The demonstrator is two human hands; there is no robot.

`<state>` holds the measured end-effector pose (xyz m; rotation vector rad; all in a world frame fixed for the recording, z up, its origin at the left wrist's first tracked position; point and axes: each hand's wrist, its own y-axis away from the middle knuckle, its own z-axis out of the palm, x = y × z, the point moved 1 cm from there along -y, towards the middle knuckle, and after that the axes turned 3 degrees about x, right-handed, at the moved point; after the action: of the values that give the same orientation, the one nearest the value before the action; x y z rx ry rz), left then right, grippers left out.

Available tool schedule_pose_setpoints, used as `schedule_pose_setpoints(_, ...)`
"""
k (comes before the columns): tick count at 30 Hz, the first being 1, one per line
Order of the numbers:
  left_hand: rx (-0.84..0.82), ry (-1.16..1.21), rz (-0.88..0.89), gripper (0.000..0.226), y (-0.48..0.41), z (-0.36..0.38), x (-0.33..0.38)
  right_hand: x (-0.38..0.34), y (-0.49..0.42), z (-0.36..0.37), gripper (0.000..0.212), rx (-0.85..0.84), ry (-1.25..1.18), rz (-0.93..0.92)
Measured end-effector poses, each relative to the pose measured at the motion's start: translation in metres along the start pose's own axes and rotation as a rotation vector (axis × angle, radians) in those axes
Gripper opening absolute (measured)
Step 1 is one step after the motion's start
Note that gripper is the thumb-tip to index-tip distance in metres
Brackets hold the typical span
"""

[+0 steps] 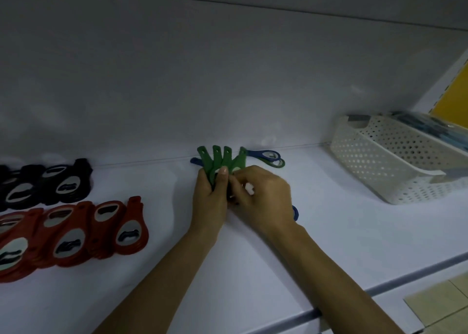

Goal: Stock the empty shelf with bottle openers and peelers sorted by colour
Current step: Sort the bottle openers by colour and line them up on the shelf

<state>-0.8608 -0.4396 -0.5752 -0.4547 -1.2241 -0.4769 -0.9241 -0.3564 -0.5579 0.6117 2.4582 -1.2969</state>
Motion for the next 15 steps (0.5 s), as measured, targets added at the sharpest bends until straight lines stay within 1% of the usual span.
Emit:
schedule_pose_setpoints(1, -0.001, -0.007, 0.008, 0.025, 0.0, -0.001, 0.001, 0.0, 0.001, 0.003, 0.015, -0.042, -0.061, -0.029)
schedule_pose_setpoints(2, -0.01, 0.015, 0.003, 0.027, 0.0, -0.002, 0.001, 0.003, 0.001, 0.004, 0.014, -0.077, -0.181, -0.004)
schedule_pose_setpoints(5, -0.061, 0.11, -0.034, 0.027, -0.002, -0.003, 0.004, 0.008, 0.0, -0.001, 0.022, -0.121, -0.638, 0.226)
schedule_pose_setpoints(7, -0.07, 0.165, -0.055, 0.024, -0.002, -0.003, 0.004, 0.01, -0.003, -0.005, 0.02, -0.108, -0.836, 0.357)
schedule_pose_setpoints(8, -0.064, 0.189, -0.065, 0.024, -0.002, -0.002, 0.004, 0.011, -0.005, -0.007, 0.019, -0.082, -0.893, 0.416)
schedule_pose_setpoints(9, -0.056, 0.214, -0.071, 0.025, -0.003, -0.002, 0.003, 0.011, -0.006, -0.008, 0.018, -0.035, -0.897, 0.471)
schedule_pose_setpoints(11, -0.067, 0.276, -0.055, 0.029, -0.004, -0.002, 0.004, 0.016, -0.007, -0.01, 0.012, 0.093, -0.759, 0.561)
schedule_pose_setpoints(12, -0.101, 0.283, -0.027, 0.03, -0.004, -0.002, 0.005, 0.018, -0.007, -0.011, 0.01, 0.095, -0.709, 0.598)
schedule_pose_setpoints(13, -0.156, 0.259, 0.015, 0.032, -0.003, 0.0, 0.005, 0.018, -0.007, -0.01, 0.026, 0.029, -0.697, 0.62)
schedule_pose_setpoints(14, -0.223, 0.203, 0.063, 0.033, -0.001, 0.002, 0.004, 0.018, -0.006, -0.01, 0.044, -0.073, -0.74, 0.631)
schedule_pose_setpoints(15, -0.288, 0.11, 0.113, 0.032, 0.002, 0.005, 0.002, 0.018, -0.006, -0.008, 0.053, -0.16, -0.814, 0.647)
